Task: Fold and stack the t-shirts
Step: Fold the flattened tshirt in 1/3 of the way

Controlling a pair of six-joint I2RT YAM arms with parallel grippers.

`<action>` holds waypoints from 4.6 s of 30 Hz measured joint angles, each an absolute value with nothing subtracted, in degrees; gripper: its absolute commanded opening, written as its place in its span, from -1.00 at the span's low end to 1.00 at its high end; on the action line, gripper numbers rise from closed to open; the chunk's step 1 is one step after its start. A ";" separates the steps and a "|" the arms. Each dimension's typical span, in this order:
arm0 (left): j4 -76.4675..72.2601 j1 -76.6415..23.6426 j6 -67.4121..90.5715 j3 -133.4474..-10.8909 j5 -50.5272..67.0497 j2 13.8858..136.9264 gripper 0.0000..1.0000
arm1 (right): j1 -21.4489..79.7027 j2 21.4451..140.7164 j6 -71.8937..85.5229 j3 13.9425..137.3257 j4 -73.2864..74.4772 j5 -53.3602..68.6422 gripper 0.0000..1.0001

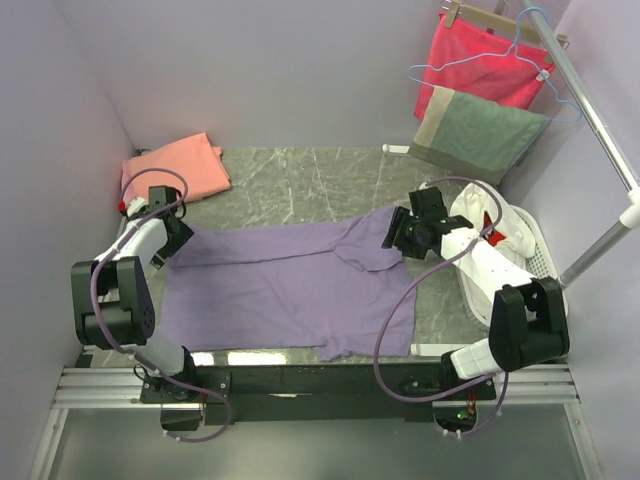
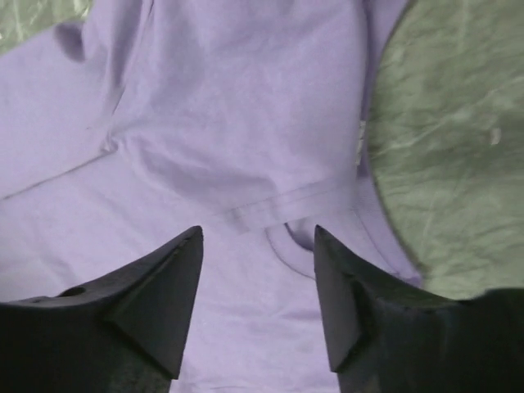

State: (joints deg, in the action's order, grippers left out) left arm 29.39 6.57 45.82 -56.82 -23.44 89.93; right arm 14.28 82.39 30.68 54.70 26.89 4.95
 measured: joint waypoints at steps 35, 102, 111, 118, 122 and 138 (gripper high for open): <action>12.60 6.74 43.94 -63.68 -5.48 104.44 0.89 | 12.91 117.30 30.44 82.74 23.86 2.72 0.24; 5.87 1.28 47.70 -66.67 -1.37 108.22 0.99 | 9.43 133.01 27.70 108.55 33.85 14.37 0.33; 0.84 -3.62 50.13 -64.73 -1.80 108.16 0.99 | 9.10 131.04 26.24 105.54 31.03 14.17 0.36; 5.93 -4.19 50.26 -66.52 -5.23 107.90 0.99 | 9.78 121.86 23.38 99.85 29.02 15.20 0.37; 11.64 -4.32 50.26 -66.63 -10.00 106.61 0.99 | 11.20 117.84 22.02 98.28 27.92 16.51 0.37; 17.30 -3.70 50.50 -62.30 -18.28 102.85 0.99 | 14.63 119.52 22.90 88.16 31.35 9.56 0.38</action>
